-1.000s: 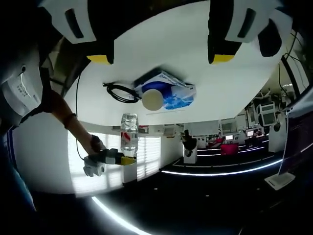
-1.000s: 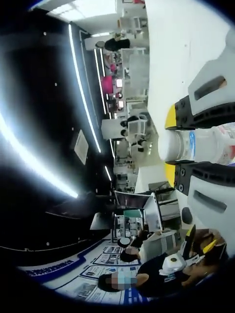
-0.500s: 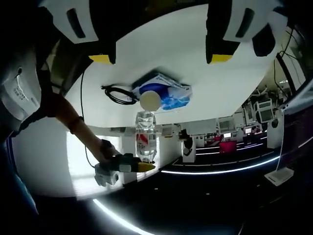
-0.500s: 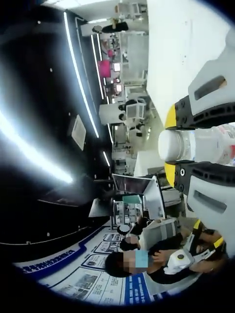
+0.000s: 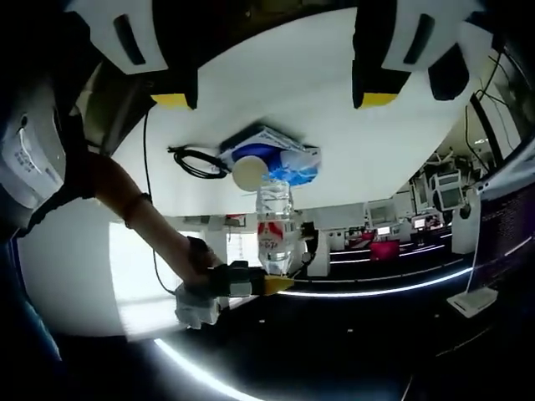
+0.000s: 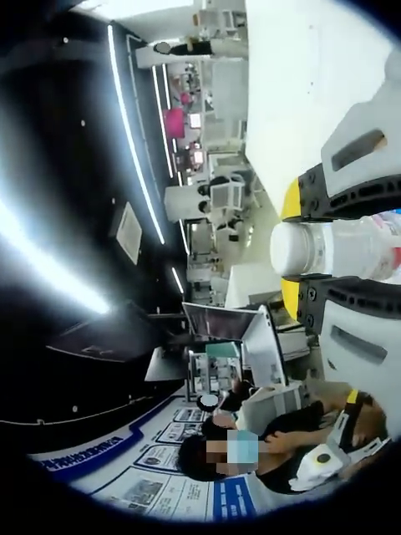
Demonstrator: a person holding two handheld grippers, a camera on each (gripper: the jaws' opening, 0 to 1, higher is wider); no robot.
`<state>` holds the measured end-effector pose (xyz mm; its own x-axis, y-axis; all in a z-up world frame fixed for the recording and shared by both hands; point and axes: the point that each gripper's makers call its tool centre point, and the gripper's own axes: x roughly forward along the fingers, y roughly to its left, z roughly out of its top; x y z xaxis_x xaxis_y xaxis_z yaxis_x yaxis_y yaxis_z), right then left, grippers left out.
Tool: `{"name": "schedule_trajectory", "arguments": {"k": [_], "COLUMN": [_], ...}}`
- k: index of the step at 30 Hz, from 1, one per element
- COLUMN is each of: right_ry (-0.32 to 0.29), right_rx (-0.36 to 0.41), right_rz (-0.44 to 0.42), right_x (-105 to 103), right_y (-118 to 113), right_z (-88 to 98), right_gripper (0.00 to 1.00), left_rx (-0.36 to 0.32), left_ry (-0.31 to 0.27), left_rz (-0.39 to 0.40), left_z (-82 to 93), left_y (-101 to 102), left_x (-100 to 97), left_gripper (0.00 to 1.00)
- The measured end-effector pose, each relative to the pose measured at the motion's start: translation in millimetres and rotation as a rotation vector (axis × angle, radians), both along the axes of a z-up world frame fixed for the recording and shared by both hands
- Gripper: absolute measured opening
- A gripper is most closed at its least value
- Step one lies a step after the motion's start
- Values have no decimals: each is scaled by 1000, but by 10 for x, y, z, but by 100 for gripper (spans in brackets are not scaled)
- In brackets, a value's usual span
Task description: Arrange the tabletop items into an orderly group along one side of the table until the central work area is clear of visible clutter.
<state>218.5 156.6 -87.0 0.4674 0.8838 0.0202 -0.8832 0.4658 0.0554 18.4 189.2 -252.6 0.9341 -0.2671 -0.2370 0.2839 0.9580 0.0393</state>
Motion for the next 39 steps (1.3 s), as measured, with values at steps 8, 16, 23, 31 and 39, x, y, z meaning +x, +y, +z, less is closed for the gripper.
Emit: {"name": "schedule_trajectory", "arguments": {"k": [8,16,23,31,39], "right_ry": [17,7,49,68,64], "right_rx": [-9,-35,-48,-75,-83], "right_rz": [0,22,7,-25,-16], "right_x": [33,35,111,223,217], "right_y": [365,739,1024,1217,1372], "right_z": [-135,-288,-499,-694,-738], "right_gripper": [20,20,20,20,20], "left_rx": [12,29,26,28,28], "left_ry": [4,-11,-15,-10,-2], "left_rz": [6,43,85,75,93], "left_z": [-20,-32,-35,-61,-75], "left_y": [60,217,425,474,569], "left_x": [16,-9,-32,22,35], "left_gripper": [75,75,75,75,75]}}
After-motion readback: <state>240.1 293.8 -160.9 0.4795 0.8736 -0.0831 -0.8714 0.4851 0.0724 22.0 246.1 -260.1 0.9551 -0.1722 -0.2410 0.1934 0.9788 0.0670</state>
